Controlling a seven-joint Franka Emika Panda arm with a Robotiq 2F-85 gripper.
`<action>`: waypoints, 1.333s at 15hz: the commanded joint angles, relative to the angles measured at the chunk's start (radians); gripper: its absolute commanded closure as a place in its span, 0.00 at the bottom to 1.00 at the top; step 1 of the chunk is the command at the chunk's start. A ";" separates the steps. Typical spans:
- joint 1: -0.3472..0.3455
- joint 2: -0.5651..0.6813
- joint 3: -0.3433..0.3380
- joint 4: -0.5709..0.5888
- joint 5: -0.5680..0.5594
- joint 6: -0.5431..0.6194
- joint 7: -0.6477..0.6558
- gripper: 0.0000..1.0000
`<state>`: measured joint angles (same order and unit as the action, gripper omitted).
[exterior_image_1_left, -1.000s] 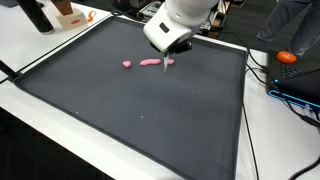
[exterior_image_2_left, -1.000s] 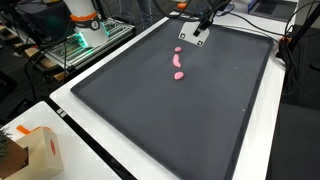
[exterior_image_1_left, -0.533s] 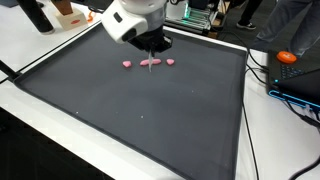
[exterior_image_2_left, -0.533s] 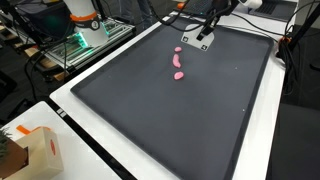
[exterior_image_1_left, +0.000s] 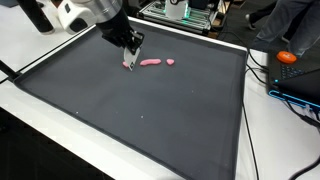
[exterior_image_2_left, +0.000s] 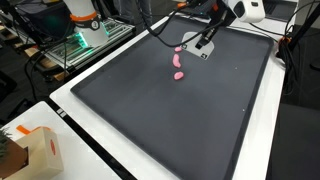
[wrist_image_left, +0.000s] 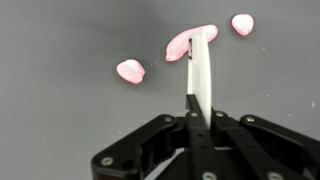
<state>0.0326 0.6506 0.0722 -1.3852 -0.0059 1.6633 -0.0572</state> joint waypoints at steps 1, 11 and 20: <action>-0.060 0.009 -0.004 0.007 0.076 0.012 -0.063 0.99; -0.214 -0.004 -0.029 -0.061 0.225 0.097 -0.194 0.99; -0.290 -0.026 -0.030 -0.176 0.318 0.186 -0.314 0.99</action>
<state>-0.2346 0.6547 0.0405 -1.4904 0.2693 1.8081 -0.3225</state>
